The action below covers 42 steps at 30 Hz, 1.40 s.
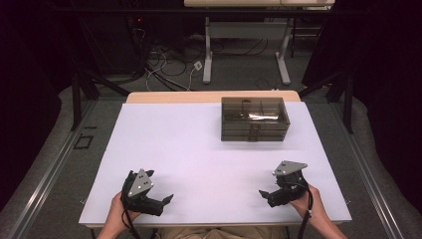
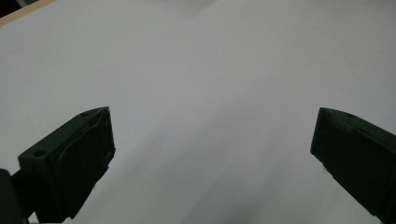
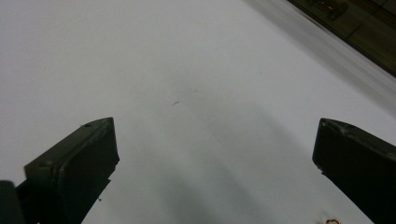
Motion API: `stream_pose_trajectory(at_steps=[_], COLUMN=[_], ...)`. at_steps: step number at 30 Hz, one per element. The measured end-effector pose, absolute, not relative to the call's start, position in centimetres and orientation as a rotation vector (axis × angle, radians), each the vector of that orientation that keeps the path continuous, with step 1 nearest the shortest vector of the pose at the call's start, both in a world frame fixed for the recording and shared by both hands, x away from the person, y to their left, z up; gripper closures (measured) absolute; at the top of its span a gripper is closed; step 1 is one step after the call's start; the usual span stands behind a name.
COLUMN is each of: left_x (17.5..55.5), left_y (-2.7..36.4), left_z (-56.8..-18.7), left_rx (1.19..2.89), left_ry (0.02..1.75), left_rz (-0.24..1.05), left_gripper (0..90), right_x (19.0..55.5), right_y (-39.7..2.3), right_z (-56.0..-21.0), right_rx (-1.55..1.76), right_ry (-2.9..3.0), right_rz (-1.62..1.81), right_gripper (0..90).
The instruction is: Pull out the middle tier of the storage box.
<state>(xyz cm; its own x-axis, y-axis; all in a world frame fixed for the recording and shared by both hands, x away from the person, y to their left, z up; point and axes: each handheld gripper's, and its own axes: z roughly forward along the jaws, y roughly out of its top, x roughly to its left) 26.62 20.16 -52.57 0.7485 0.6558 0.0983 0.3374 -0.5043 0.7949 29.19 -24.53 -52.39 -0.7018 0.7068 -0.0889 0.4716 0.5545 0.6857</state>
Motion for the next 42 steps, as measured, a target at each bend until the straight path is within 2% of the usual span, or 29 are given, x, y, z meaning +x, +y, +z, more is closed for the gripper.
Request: stream_pose_trajectory(at_steps=[25,42], left_x=[26.8,26.8], left_y=[20.2,20.2], left_z=[-52.6,-52.6], left_rx=[2.149,2.152], left_ry=[0.741,0.739], left_rz=[0.493,0.496], left_gripper=[0.0,0.0], right_x=[32.2,34.2], right_y=[-22.8,-22.1], right_z=[-52.3,-52.8], right_rx=[1.008,1.149], right_ry=[2.421,2.363], right_rz=[0.930,0.896], right_gripper=[0.0,0.0])
